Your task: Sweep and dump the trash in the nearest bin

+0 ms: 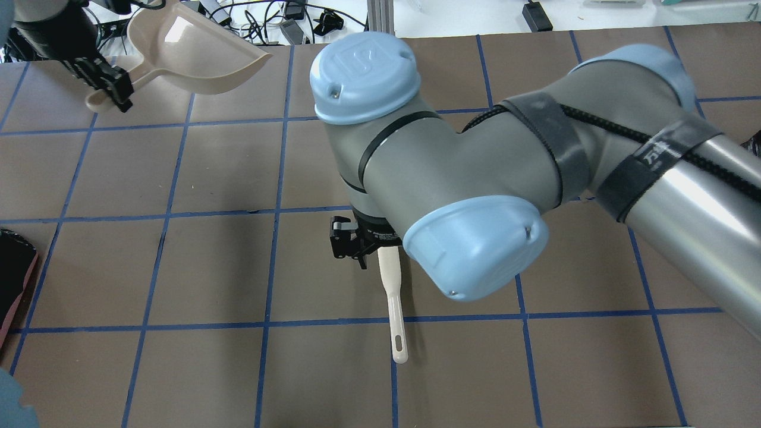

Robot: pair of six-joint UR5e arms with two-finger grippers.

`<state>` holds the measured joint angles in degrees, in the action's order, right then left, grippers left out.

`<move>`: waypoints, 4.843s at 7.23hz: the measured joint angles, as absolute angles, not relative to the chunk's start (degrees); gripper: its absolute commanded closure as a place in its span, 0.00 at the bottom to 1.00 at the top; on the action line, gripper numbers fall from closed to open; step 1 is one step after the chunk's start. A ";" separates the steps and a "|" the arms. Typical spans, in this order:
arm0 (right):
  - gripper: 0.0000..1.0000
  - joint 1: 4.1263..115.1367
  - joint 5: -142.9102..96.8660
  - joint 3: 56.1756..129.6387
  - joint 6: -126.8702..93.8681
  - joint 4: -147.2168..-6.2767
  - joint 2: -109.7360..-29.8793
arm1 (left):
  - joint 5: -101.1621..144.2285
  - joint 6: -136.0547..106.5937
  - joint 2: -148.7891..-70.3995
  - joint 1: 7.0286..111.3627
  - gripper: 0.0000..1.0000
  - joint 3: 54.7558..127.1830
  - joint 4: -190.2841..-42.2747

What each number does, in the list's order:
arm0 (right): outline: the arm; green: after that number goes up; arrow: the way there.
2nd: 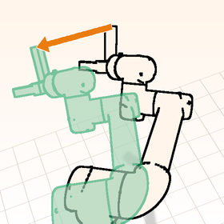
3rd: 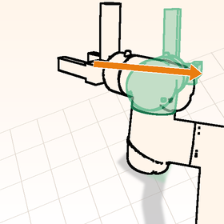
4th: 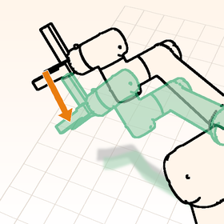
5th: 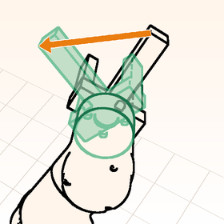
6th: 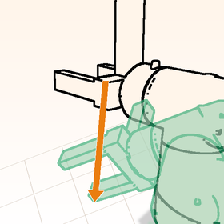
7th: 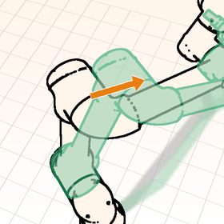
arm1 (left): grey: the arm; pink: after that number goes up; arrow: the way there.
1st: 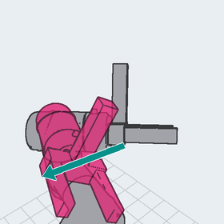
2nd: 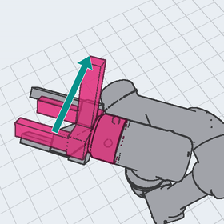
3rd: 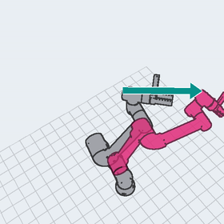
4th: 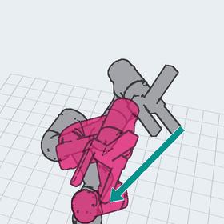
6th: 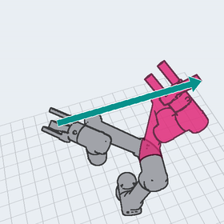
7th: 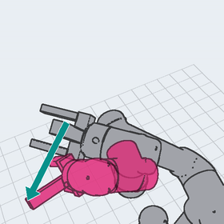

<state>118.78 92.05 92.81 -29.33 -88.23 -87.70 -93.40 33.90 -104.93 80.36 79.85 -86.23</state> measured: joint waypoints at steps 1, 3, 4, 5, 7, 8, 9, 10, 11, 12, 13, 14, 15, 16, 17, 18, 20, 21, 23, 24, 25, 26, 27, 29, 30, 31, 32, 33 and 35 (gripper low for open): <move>0.00 115.75 93.05 92.25 -26.00 -87.69 -88.64 | -92.08 27.42 -105.64 83.70 1.00 80.82 -86.33; 0.01 106.21 93.76 92.00 -12.92 -85.70 -92.53 | -87.20 18.06 -108.11 90.08 1.00 81.47 -86.00; 0.01 101.46 93.79 92.00 -6.83 -84.36 -94.23 | -85.70 15.26 -109.54 93.07 1.00 81.56 -85.87; 0.06 97.54 93.66 92.01 -1.45 -83.24 -95.31 | -85.04 12.30 -110.92 96.09 1.00 81.61 -85.77; 0.00 93.20 93.11 92.08 3.84 -83.80 -96.18 | -83.48 6.10 -113.28 100.42 1.00 81.65 -84.81; 0.00 92.38 92.99 92.00 4.34 -86.27 -96.14 | -82.53 3.22 -114.22 101.81 1.00 81.71 -84.40; 0.00 92.01 92.93 91.65 4.31 -89.07 -96.01 | -82.03 0.03 -115.07 103.25 1.00 82.07 -83.79; 0.00 91.83 92.93 91.21 4.16 -90.99 -95.85 | -81.84 -1.89 -115.70 104.44 1.00 83.22 -82.42; 0.01 91.73 92.90 90.94 3.97 -92.49 -95.69 | -81.73 -3.58 -115.99 105.19 1.00 84.70 -80.57; 0.02 91.74 92.85 91.00 3.83 -93.67 -95.59 | -81.65 -5.64 -116.13 105.84 1.00 85.81 -78.83; 0.01 91.86 92.55 91.17 2.58 -94.39 -95.59 | -81.65 -6.90 -116.19 106.26 1.00 86.29 -77.82; 0.00 92.01 92.02 91.33 -0.53 -94.49 -95.60 | -81.64 -7.42 -116.31 106.44 1.00 86.43 -77.06; 0.00 92.04 91.72 91.43 -3.33 -94.26 -95.64 | -81.65 -7.35 -116.53 106.52 1.00 86.45 -76.30; 0.00 92.02 91.54 91.46 -4.51 -93.39 -95.71 | -81.63 -6.95 -116.77 106.57 1.00 86.50 -75.76; 0.00 91.98 91.27 91.47 -4.75 -92.01 -95.75 | -81.59 -6.72 -117.03 106.60 1.00 86.54 -75.39; 0.00 91.95 90.72 91.46 -4.61 -91.05 -95.76 | -81.57 -6.81 -117.44 106.64 1.00 86.54 -75.13; 0.00 91.88 89.89 91.51 -4.32 -90.49 -95.77 | -81.54 -7.60 -118.09 107.03 1.00 86.53 -74.99; 0.00 91.88 89.81 91.55 -4.26 -90.40 -95.82 | -81.48 -8.28 -118.20 107.26 1.00 86.53 -74.98; 0.00 91.98 90.11 91.58 -2.64 -89.28 -95.99 | -80.95 -9.51 -118.25 107.76 0.56 86.67 -75.03; 0.00 92.00 90.05 91.58 -1.68 -88.75 -96.01 | -80.35 -10.43 -118.24 107.94 0.43 86.77 -75.05; 0.00 92.00 89.97 91.58 -1.32 -88.53 -96.00 | -79.81 -11.97 -118.22 108.10 0.24 86.86 -75.05; 0.00 91.97 89.95 91.58 -1.20 -88.44 -95.99 | -79.54 -13.08 -118.19 108.30 0.00 86.95 -75.06; 0.00 91.96 89.97 91.58 -1.16 -88.37 -95.99 | -78.84 -14.48 -117.99 108.45 0.00 86.94 -75.06; 0.00 92.01 90.00 91.64 -1.15 -88.35 -96.05 | -78.10 -16.16 -116.68 108.25 0.00 86.55 -75.73; 0.00 92.01 90.00 91.65 -1.14 -88.39 -96.05 | -79.72 -14.88 -115.85 107.65 0.00 86.11 -75.92; 0.00 91.97 90.00 91.66 -1.14 -88.39 -96.03 | -81.69 -11.91 -114.72 106.07 0.00 85.61 -76.25; 0.00 91.96 90.00 91.67 -1.14 -88.36 -96.04 | -82.73 -7.13 -112.92 102.55 0.00 84.86 -77.64; 0.00 91.98 90.00 91.67 -1.14 -88.34 -96.06 | -83.72 -1.53 -110.75 98.08 0.00 83.78 -80.09; 0.00 91.97 90.00 91.67 -1.08 -88.33 -96.01 | -87.15 8.14 -105.88 90.59 0.00 81.93 -85.32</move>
<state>91.97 90.00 91.67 -1.08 -88.33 -96.01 -87.15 8.14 -105.88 90.59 81.93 -85.32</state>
